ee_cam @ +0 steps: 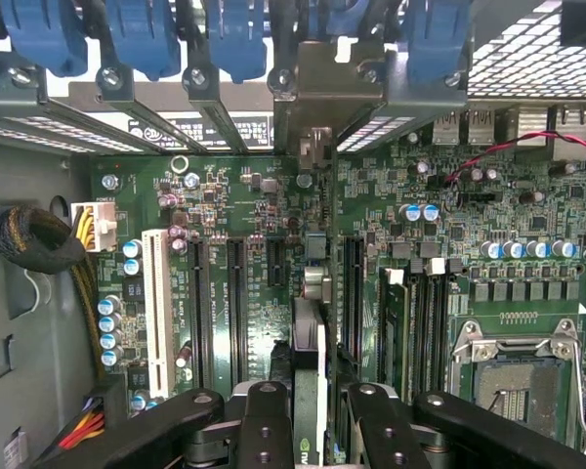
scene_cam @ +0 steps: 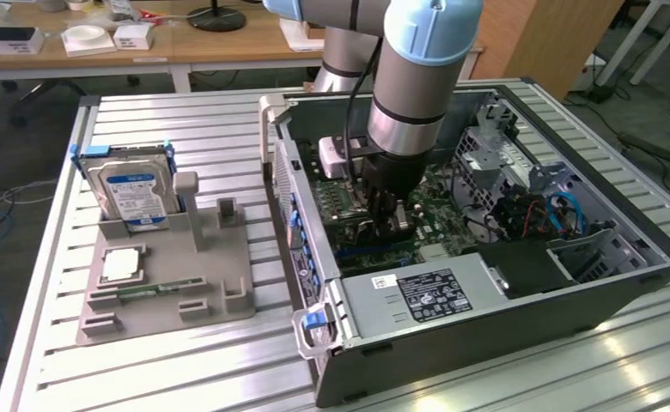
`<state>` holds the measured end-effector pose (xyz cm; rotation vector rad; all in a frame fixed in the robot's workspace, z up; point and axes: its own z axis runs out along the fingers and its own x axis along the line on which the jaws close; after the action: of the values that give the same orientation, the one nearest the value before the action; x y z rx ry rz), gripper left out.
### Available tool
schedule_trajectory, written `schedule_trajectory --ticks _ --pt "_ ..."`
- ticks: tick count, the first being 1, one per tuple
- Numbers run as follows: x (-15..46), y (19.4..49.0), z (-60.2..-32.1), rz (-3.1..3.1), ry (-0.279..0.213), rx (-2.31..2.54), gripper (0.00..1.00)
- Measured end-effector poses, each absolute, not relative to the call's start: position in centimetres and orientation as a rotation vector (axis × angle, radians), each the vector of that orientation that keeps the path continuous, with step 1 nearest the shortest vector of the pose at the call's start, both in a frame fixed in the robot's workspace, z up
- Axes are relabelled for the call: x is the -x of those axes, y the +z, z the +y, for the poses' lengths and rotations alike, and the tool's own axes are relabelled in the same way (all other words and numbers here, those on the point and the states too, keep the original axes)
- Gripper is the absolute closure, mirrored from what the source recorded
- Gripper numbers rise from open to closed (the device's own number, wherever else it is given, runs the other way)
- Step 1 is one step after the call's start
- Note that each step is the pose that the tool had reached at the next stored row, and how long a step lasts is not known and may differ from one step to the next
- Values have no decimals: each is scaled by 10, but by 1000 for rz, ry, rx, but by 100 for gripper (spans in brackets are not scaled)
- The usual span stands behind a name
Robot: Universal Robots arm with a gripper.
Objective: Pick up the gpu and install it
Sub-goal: 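Insert the gpu into the slot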
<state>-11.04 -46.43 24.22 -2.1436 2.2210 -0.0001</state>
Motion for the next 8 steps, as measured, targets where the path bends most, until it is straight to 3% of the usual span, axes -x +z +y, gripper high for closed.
schedule_trajectory --ticks 8 --pt "112 244 -464 2222 0 2144 73"
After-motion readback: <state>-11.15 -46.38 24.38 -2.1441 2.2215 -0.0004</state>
